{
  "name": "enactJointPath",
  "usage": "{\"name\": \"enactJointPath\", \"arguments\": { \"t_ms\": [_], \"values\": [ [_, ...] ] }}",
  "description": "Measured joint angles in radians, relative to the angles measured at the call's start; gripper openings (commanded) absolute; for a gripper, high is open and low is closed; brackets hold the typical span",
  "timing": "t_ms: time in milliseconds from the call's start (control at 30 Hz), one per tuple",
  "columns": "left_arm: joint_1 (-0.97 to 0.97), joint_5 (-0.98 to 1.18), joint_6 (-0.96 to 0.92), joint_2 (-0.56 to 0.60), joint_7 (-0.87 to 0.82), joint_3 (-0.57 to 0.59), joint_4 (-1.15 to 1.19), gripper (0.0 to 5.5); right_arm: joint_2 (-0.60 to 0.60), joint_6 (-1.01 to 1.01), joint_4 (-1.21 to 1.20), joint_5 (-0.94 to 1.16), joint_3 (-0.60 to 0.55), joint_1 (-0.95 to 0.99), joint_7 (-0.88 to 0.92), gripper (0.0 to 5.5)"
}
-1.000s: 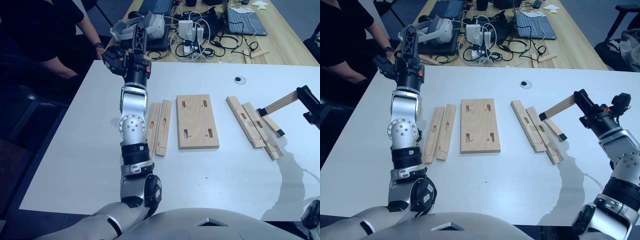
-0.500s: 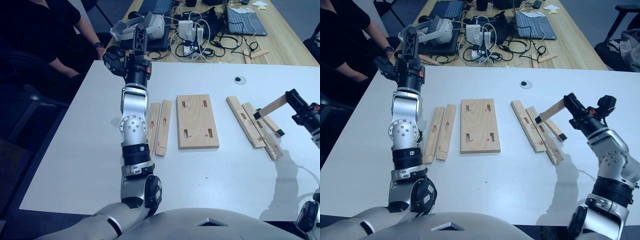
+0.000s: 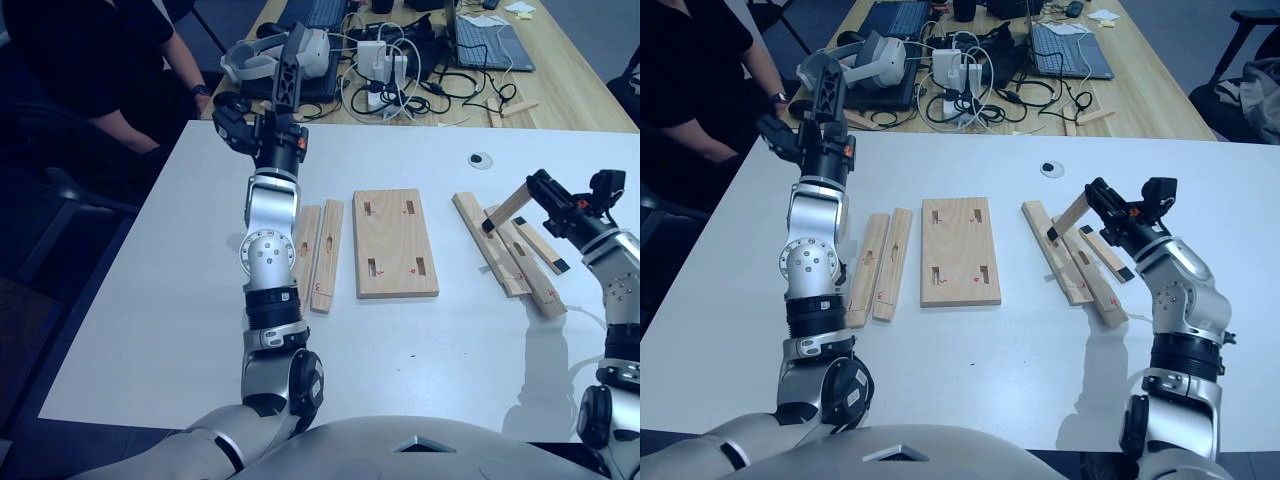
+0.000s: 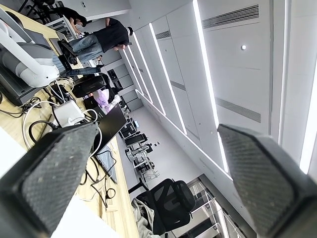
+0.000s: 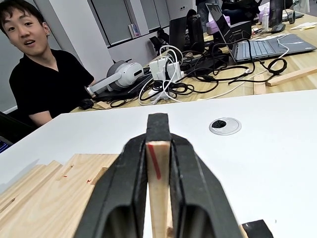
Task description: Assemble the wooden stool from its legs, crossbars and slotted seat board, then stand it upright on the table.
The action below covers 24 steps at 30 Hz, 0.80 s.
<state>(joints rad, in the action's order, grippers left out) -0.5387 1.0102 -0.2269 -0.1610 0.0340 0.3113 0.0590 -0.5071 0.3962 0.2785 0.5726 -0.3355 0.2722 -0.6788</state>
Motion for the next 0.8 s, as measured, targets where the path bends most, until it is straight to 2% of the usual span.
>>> {"name": "enactJointPath", "arguments": {
  "t_ms": [300, 567, 800],
  "values": [
    [0.0, 0.0, -0.029, 0.0, 0.0, -0.016, -0.016, 4.48, 0.033, -0.106, 0.0, -0.043, 0.007, -0.045, -0.006, 0.41],
    [0.002, 0.001, -0.057, -0.001, -0.002, -0.021, -0.04, 4.48, 0.04, -0.265, -0.054, -0.195, 0.126, -0.082, 0.001, 0.41],
    [0.002, 0.001, -0.066, -0.001, -0.002, -0.019, -0.036, 4.48, 0.094, -0.42, 0.111, -0.253, 0.157, 0.004, 0.065, 0.41]
  ]
}}
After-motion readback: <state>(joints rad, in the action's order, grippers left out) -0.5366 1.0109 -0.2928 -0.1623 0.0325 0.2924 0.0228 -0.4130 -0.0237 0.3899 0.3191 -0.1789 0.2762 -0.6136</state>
